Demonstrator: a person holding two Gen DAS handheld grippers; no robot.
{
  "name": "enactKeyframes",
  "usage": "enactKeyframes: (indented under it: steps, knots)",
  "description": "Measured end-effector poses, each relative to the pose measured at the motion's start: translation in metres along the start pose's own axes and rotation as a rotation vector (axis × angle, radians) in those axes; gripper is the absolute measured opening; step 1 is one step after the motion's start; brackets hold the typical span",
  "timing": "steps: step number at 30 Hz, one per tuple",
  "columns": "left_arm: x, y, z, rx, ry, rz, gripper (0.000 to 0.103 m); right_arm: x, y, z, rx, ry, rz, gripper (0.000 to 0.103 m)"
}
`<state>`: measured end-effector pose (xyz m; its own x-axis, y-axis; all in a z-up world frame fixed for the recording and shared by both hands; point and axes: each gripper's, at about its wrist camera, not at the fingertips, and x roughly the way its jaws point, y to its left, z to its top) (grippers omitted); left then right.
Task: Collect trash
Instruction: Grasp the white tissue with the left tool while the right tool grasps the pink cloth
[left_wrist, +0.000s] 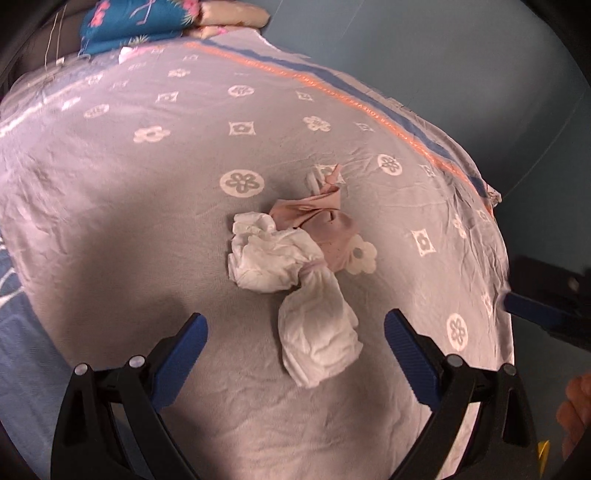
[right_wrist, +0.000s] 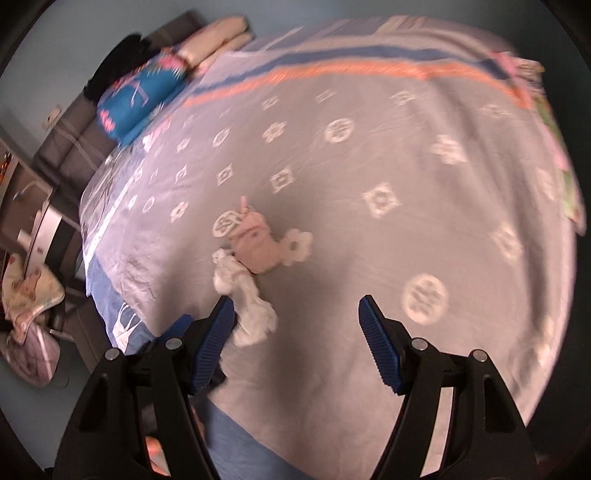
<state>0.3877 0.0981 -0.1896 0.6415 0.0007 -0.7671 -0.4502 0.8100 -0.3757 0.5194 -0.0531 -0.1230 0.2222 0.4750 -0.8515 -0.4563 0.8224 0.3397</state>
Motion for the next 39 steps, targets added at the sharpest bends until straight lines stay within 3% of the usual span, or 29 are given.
enactKeyframes:
  steps: [9,14,20,28,33,39]
  knots:
    - [0.018,0.012,0.006,-0.067,0.011,-0.028,0.093,0.080,0.032,0.051,-0.033,0.210,0.007,0.067]
    - [0.023,0.017,0.012,-0.095,0.007,-0.045,0.089,0.106,0.041,0.059,-0.030,0.245,-0.010,0.064]
    - [0.029,0.019,0.013,-0.094,0.014,-0.047,0.069,0.139,0.052,0.066,-0.025,0.326,-0.077,0.056]
    - [0.035,0.013,0.011,-0.051,0.031,-0.084,0.025,0.161,0.066,0.073,-0.056,0.381,-0.164,0.032]
    - [0.035,0.006,0.009,-0.008,0.024,-0.090,0.015,0.161,0.063,0.074,-0.032,0.364,-0.155,0.021]
    - [0.031,0.007,0.011,-0.020,0.032,-0.121,0.005,0.144,0.056,0.077,0.003,0.293,-0.131,0.018]
